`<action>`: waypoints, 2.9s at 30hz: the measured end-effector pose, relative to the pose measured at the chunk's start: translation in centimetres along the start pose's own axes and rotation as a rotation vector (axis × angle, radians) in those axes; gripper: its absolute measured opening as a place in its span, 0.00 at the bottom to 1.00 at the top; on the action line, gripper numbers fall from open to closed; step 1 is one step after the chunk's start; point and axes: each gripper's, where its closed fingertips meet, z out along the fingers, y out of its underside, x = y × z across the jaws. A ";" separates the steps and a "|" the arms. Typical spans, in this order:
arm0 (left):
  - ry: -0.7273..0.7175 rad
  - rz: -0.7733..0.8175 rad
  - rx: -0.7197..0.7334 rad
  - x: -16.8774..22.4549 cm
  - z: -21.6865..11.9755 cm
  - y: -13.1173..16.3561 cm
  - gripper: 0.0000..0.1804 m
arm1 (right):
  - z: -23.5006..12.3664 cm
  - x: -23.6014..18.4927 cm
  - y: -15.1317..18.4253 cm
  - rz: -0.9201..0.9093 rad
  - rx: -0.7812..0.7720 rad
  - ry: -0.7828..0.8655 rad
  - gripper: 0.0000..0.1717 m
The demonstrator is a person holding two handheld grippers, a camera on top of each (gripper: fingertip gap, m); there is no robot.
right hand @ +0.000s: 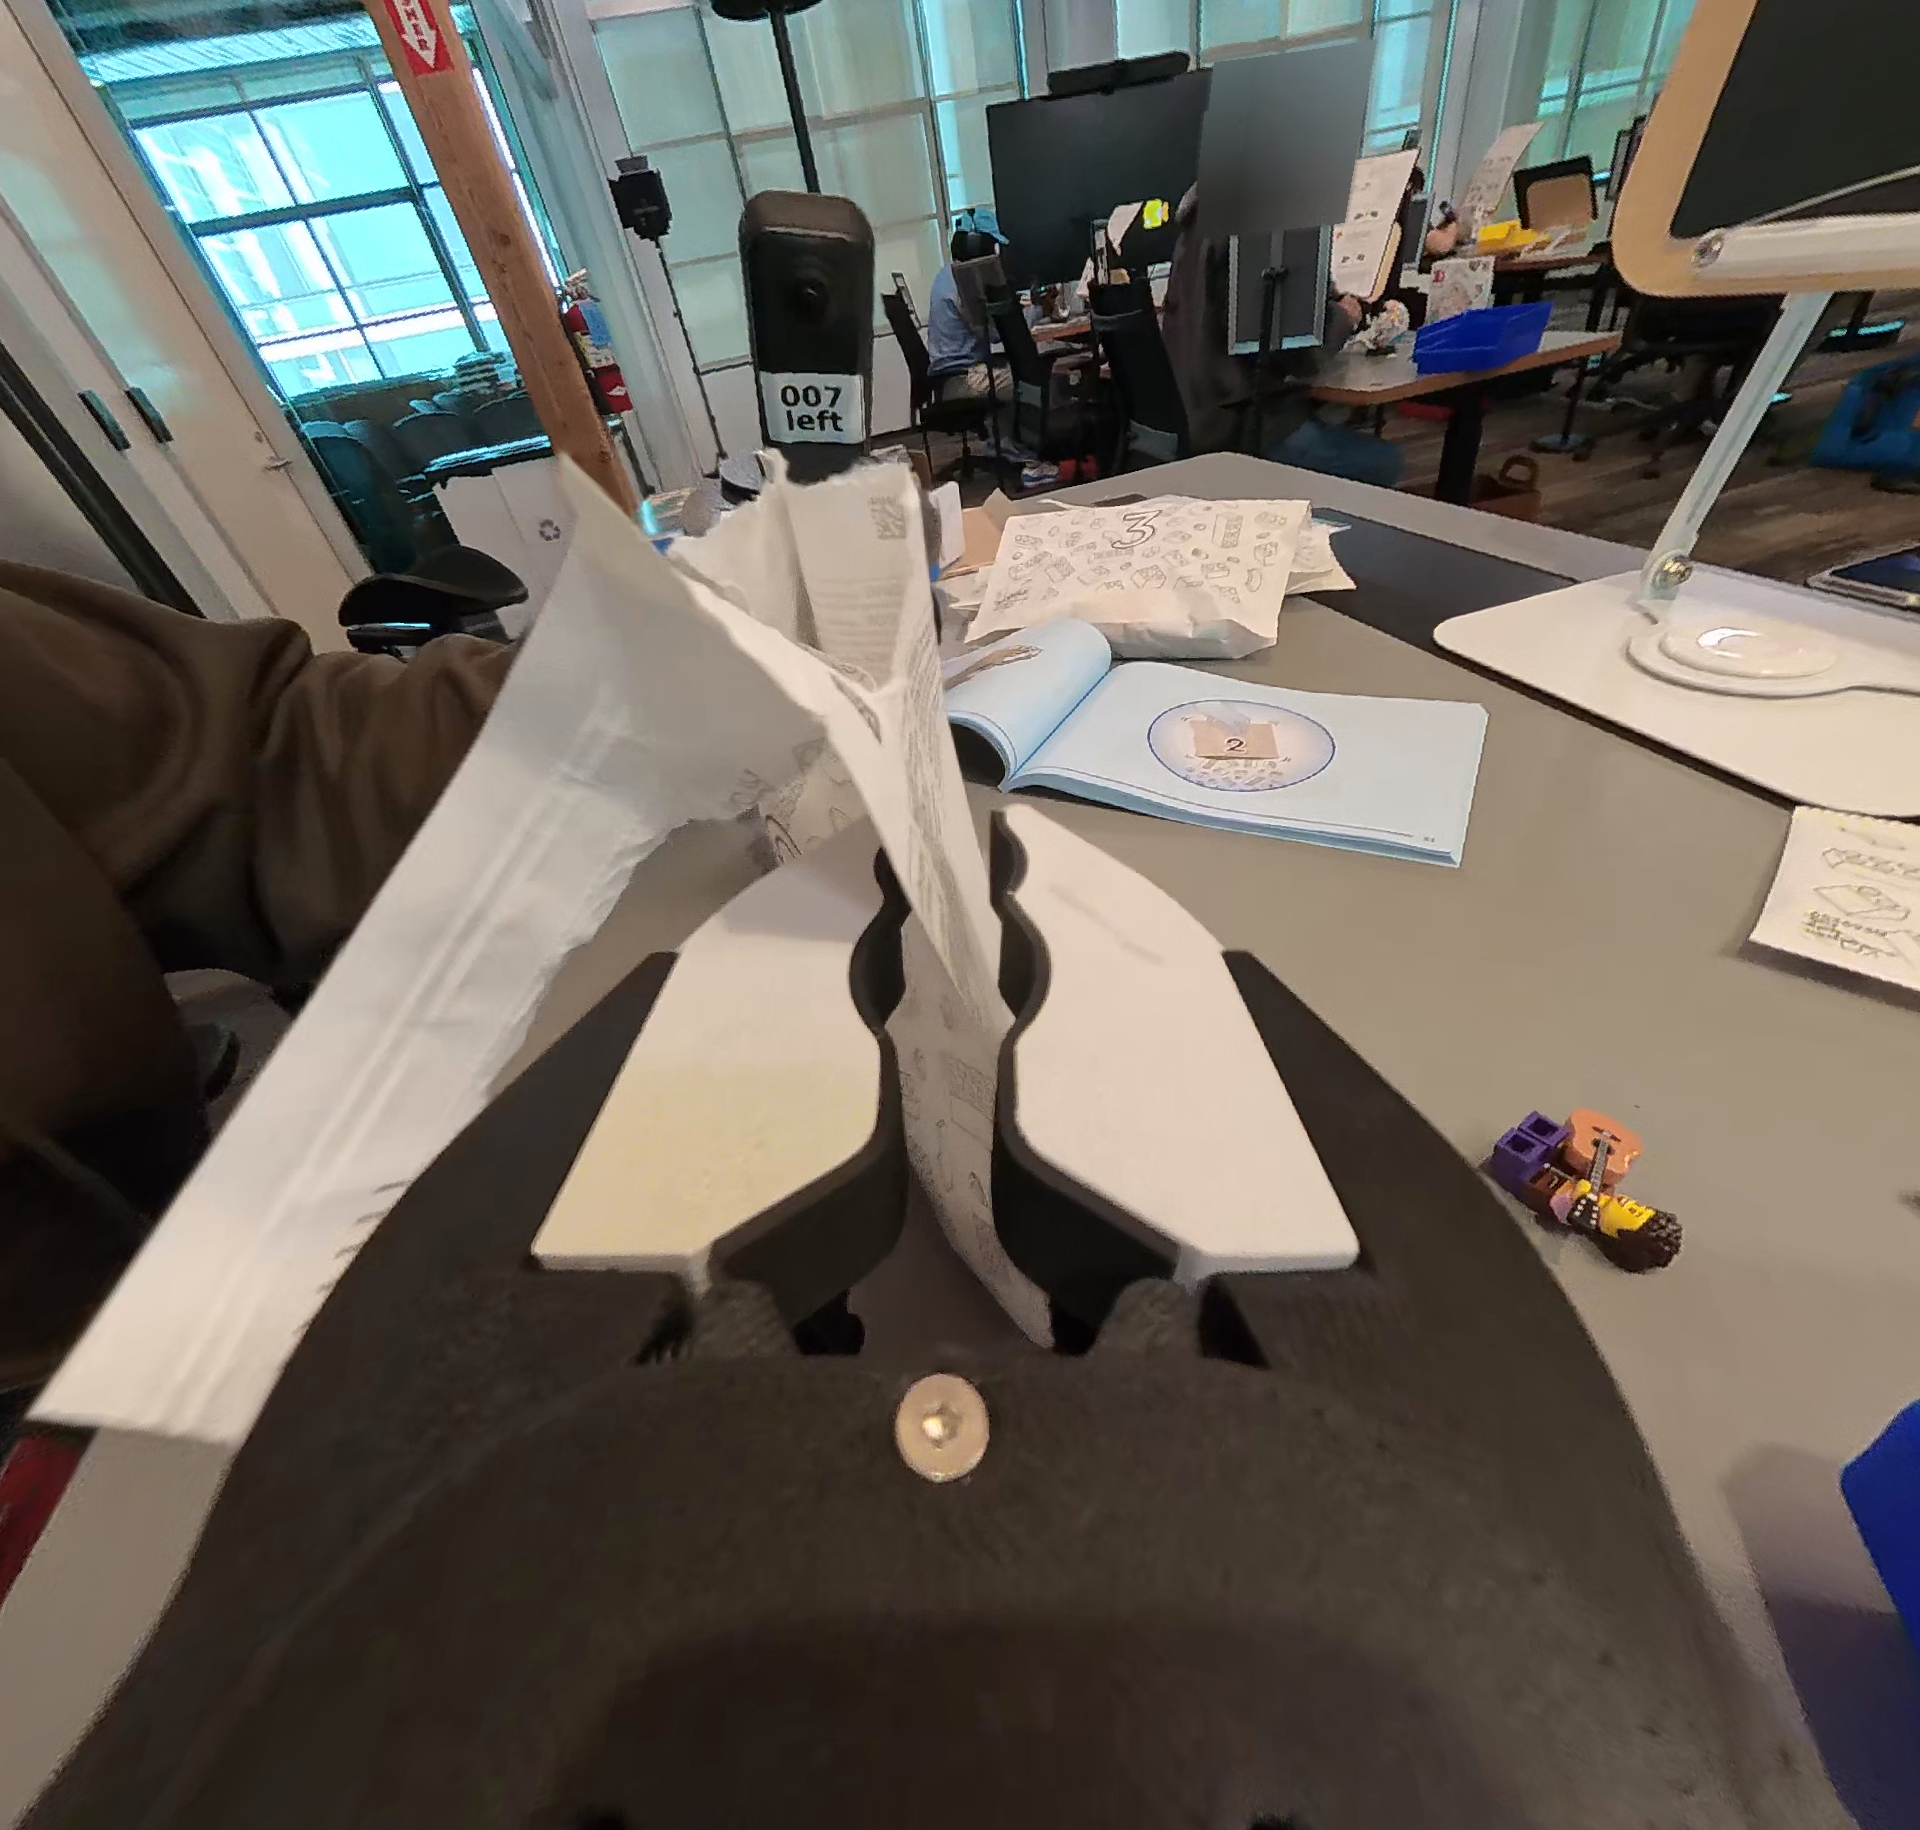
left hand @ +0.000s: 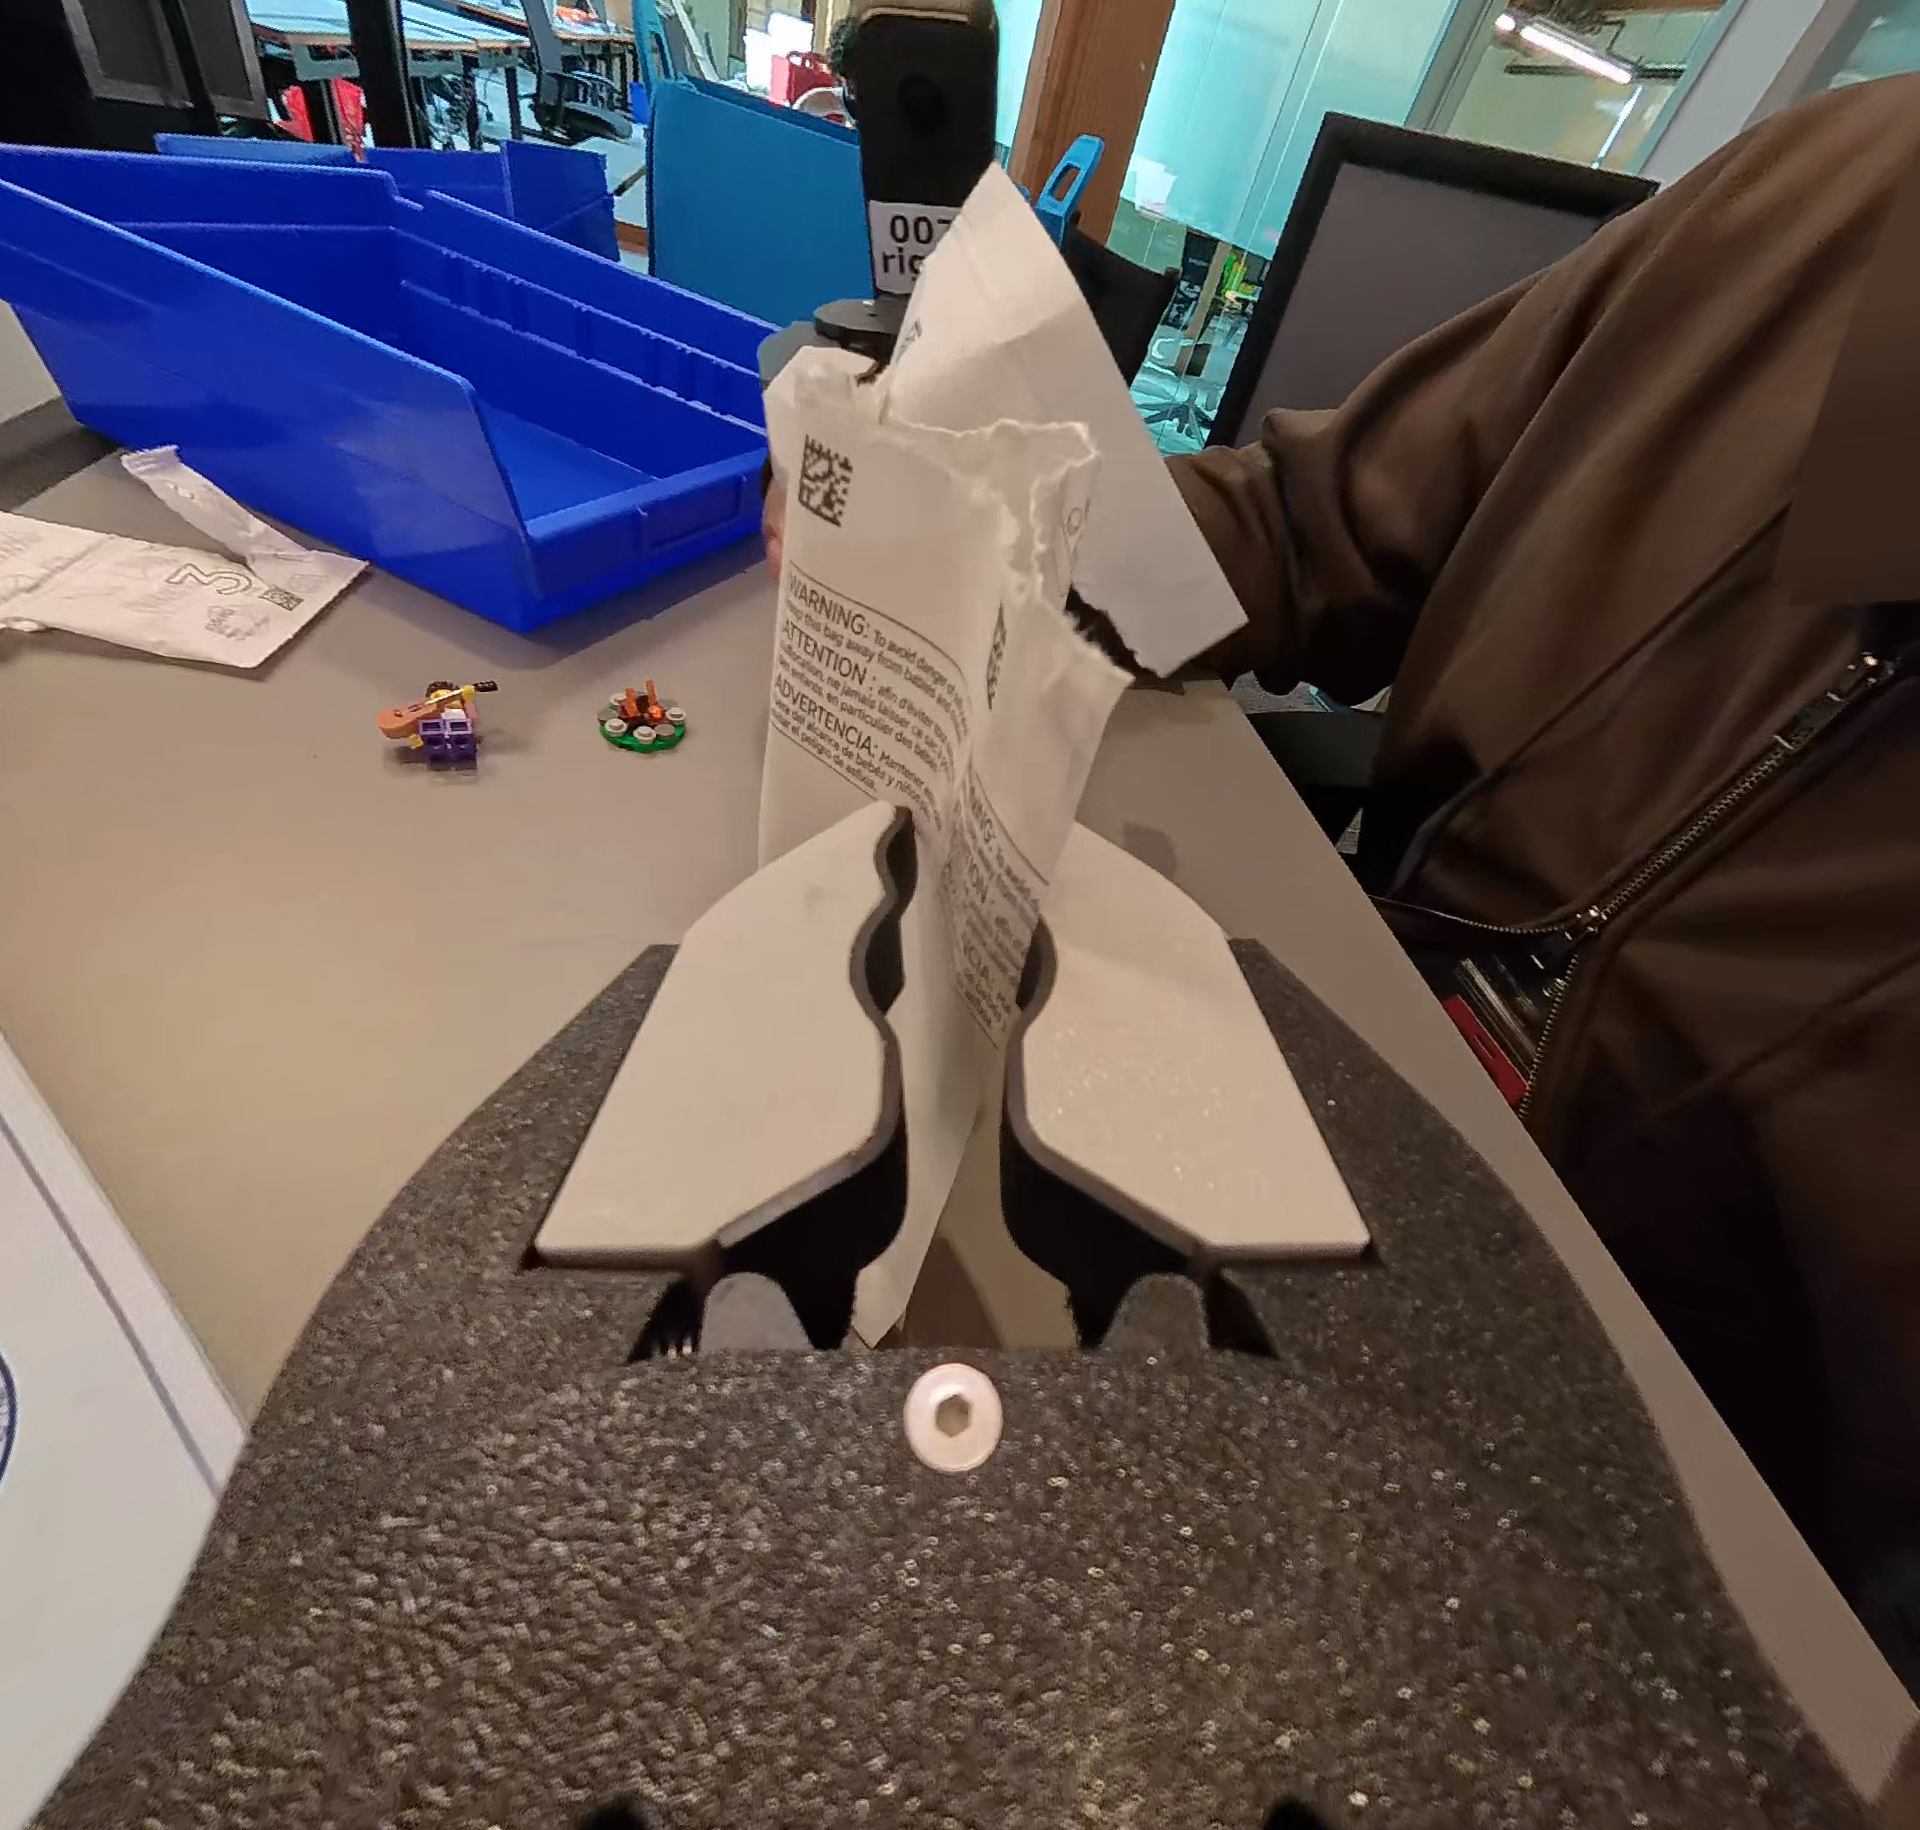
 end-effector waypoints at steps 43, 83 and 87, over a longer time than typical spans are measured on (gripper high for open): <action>0.247 -0.700 -0.001 0.5 0.4 2.3 0.00 | -5.1 1.6 -0.9 -0.239 -0.080 0.115 0.24; 0.268 -0.557 -0.101 2.1 1.2 2.8 0.09 | -3.6 -0.5 5.7 -0.966 -0.512 0.175 0.08; 0.100 -0.365 -0.061 0.5 -0.1 1.4 0.32 | -3.8 0.0 5.7 -0.924 -0.519 0.185 0.07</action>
